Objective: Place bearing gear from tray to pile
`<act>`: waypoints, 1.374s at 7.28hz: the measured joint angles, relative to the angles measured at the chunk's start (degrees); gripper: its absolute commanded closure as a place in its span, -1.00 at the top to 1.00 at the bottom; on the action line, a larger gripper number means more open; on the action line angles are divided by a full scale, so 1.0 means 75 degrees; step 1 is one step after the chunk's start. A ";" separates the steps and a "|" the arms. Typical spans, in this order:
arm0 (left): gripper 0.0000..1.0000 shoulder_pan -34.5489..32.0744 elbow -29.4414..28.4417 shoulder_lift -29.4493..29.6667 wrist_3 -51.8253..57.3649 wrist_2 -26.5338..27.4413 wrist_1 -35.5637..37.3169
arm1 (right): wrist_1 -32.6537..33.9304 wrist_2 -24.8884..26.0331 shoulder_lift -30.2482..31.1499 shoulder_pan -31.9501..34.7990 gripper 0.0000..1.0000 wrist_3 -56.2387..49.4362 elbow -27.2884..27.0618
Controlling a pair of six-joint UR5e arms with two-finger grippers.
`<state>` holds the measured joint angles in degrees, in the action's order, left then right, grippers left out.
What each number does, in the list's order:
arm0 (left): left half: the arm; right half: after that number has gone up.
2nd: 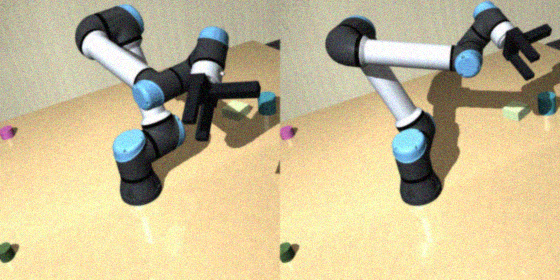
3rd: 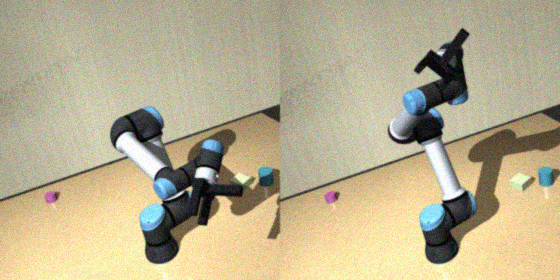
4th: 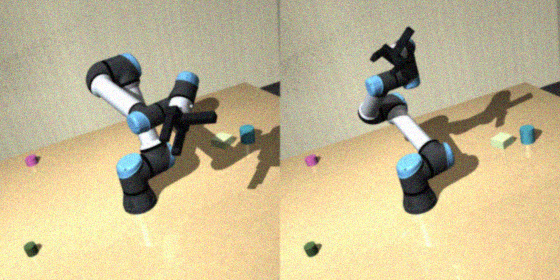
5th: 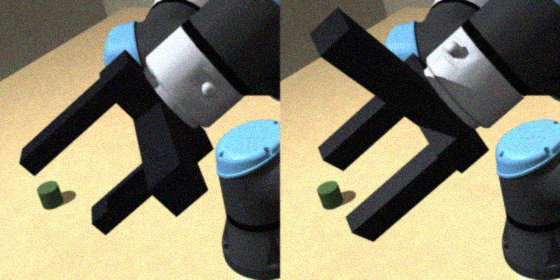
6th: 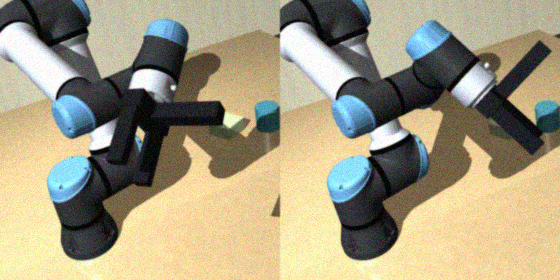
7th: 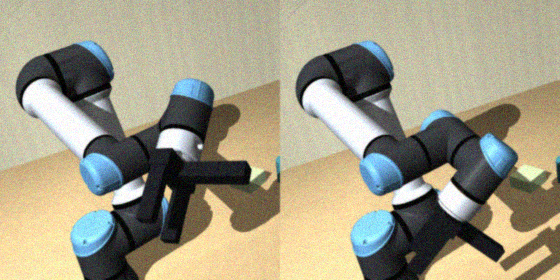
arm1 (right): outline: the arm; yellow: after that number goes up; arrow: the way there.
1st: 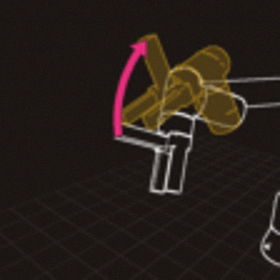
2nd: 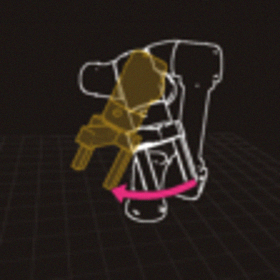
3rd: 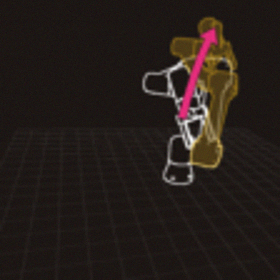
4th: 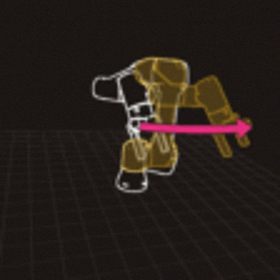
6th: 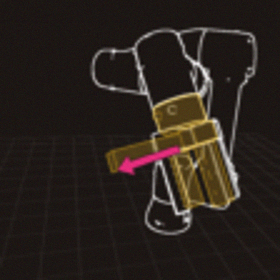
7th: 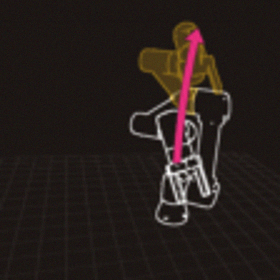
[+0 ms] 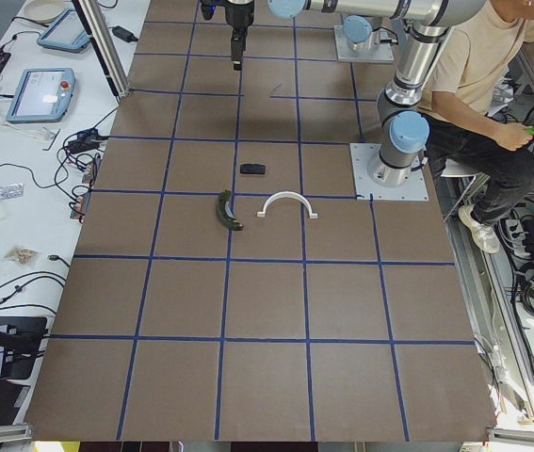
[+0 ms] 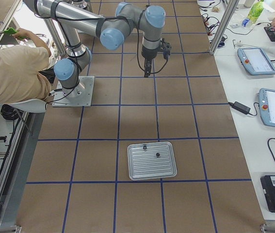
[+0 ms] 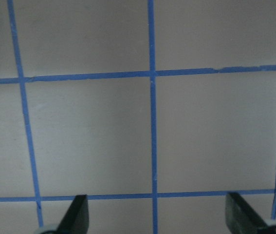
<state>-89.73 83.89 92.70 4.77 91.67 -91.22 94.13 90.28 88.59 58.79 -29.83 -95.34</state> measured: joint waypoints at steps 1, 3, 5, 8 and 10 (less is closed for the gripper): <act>1.00 0.0000 0.0000 -0.0008 -0.0075 0.0007 -0.0044 | 0.0555 0.0089 -0.0408 -0.0588 1.00 -0.0823 0.0016; 1.00 0.0000 -0.0002 -0.0015 -0.0129 0.0009 -0.0065 | 0.1697 0.0301 -0.1135 -0.1331 1.00 -0.2018 0.0085; 1.00 0.0000 -0.0001 -0.0002 -0.0142 0.0002 -0.0008 | 0.2395 0.0492 -0.1906 -0.1755 1.00 -0.3061 0.0302; 1.00 0.0000 0.0001 0.0003 -0.0152 -0.0002 0.0013 | 0.3102 0.0471 -0.2956 -0.2123 0.92 -0.4748 0.0708; 1.00 0.0000 0.0005 0.0001 -0.0159 -0.0010 0.0007 | 0.3663 0.0450 -0.3535 -0.2265 0.92 -0.5460 0.0770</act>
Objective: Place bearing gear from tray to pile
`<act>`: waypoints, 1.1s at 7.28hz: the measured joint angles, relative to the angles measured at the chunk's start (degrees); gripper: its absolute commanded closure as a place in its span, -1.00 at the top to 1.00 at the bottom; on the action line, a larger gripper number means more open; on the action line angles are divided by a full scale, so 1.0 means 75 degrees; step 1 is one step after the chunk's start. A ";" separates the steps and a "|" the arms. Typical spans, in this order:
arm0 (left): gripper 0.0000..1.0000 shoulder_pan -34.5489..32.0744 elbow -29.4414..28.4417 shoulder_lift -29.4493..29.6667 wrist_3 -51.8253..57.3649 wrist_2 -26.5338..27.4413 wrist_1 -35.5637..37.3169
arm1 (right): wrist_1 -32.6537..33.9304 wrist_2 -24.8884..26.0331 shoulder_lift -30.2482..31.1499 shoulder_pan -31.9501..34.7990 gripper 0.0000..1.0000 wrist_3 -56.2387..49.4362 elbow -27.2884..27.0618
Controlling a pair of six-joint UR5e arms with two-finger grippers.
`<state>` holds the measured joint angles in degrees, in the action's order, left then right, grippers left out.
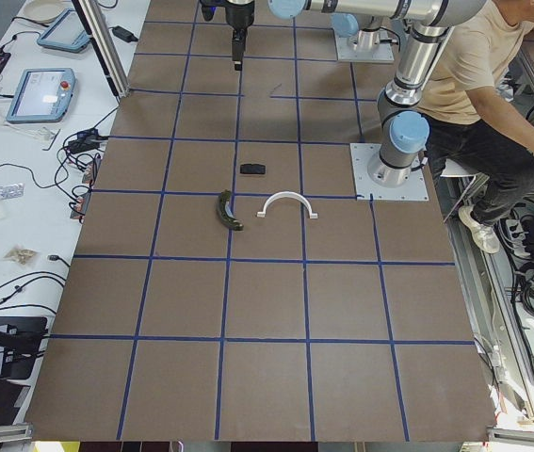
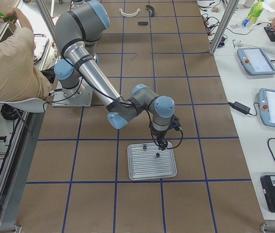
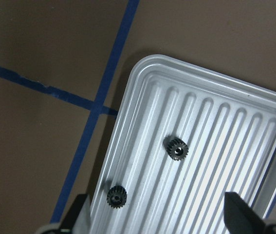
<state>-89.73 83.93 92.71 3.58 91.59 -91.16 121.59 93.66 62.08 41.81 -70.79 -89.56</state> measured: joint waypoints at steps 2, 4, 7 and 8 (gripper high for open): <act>1.00 0.0000 0.0001 -0.0001 -0.0007 -0.0002 -0.0008 | 0.0097 -0.0014 -0.0359 -0.0069 0.85 -0.0107 0.0088; 1.00 0.0002 0.0001 0.0002 -0.0009 0.0001 -0.0009 | 0.0109 -0.0016 -0.0828 -0.0077 0.85 -0.0179 0.0431; 1.00 0.0006 0.0001 0.0000 -0.0009 0.0007 -0.0009 | 0.0112 -0.0050 -0.1301 -0.0078 0.65 -0.0208 0.0791; 1.00 0.0004 0.0001 -0.0002 -0.0009 0.0009 -0.0009 | 0.0112 -0.0053 -0.1358 -0.0078 0.54 -0.0188 0.0811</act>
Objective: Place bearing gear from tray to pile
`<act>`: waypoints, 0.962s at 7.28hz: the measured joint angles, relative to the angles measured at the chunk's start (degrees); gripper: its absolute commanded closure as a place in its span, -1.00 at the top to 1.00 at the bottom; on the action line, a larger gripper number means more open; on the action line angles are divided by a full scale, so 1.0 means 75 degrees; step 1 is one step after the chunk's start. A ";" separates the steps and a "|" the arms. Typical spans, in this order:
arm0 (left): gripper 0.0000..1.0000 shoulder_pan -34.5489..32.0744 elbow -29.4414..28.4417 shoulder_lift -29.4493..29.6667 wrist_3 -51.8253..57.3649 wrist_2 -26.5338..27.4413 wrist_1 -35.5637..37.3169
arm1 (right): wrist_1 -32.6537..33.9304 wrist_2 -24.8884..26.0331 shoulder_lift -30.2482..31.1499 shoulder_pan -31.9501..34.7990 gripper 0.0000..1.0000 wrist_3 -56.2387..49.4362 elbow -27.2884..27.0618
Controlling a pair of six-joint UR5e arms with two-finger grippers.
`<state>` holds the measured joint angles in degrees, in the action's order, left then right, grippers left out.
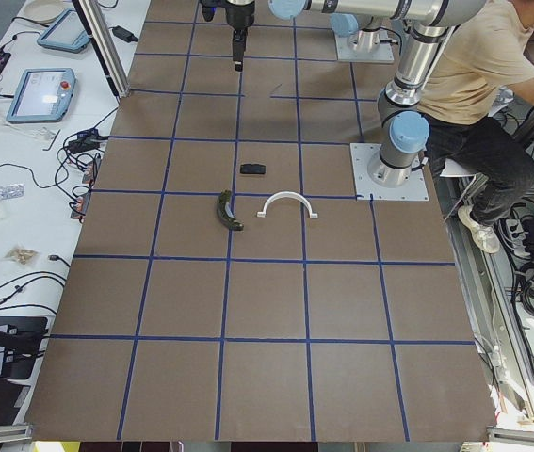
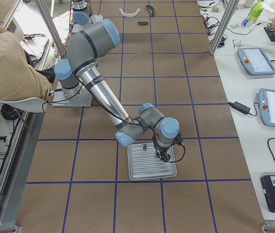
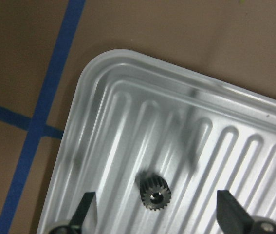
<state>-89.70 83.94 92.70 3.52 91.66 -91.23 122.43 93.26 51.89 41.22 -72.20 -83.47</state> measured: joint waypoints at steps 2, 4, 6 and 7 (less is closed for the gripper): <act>1.00 -0.0002 0.0000 0.0001 0.0000 0.0001 0.0000 | 0.0000 0.0009 -0.0037 0.0000 0.35 0.0024 -0.0001; 1.00 0.0000 0.0000 0.0003 0.0000 0.0001 0.0000 | 0.0000 0.0020 -0.0070 0.0000 0.35 0.0031 -0.0007; 1.00 0.0000 0.0000 0.0004 0.0000 0.0001 0.0000 | 0.0000 0.0022 -0.0143 0.0000 -0.08 0.0039 -0.0001; 1.00 -0.0003 0.0000 0.0002 0.0000 0.0001 0.0000 | 0.0000 0.0022 -0.0159 0.0000 -0.41 0.0042 0.0004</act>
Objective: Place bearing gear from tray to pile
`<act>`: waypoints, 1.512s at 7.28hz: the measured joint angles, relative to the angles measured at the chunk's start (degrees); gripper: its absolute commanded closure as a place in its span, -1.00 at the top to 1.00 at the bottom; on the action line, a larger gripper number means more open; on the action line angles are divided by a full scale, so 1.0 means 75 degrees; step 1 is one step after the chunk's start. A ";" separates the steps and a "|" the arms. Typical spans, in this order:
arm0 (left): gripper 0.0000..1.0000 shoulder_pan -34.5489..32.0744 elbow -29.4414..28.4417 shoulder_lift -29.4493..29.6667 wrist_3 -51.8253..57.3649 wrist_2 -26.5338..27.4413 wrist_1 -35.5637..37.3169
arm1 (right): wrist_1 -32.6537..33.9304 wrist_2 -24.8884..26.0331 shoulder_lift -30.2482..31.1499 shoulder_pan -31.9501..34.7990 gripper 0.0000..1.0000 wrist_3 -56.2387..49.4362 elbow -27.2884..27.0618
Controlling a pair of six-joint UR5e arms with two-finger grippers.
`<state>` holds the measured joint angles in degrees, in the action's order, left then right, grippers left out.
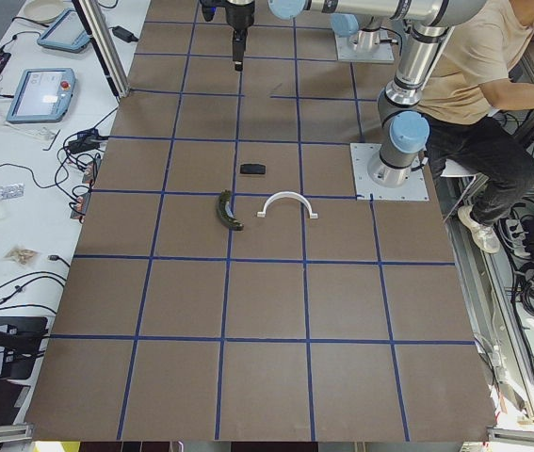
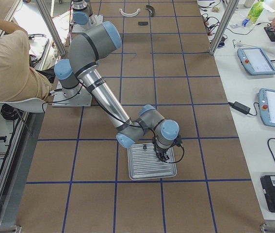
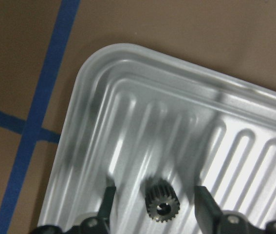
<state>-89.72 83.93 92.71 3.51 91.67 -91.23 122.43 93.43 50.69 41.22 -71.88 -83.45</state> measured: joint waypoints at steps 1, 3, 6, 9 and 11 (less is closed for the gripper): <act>1.00 -0.0001 0.0000 -0.0002 0.0003 0.0000 0.0000 | -0.0002 0.0000 -0.0002 0.0000 -0.83 0.0005 0.0003; 1.00 0.0005 0.0000 -0.0001 0.0010 0.0000 0.0000 | -0.0010 0.0011 0.0012 0.0000 -1.00 0.0012 0.0005; 1.00 0.0006 0.0000 -0.0005 0.0015 0.0000 0.0000 | -0.0182 0.0068 0.0211 0.0008 -1.00 0.0021 0.0003; 1.00 0.0010 0.0000 -0.0005 0.0023 0.0000 0.0000 | -0.1075 0.0024 0.0864 0.0194 -1.00 0.0491 -0.0029; 1.00 0.0010 0.0000 -0.0004 0.0026 0.0000 0.0000 | -0.1861 0.0010 0.1383 0.0774 -1.00 0.1515 -0.0084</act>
<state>-89.65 83.93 92.68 3.71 91.67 -91.23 108.48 93.50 61.06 47.02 -60.52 -84.07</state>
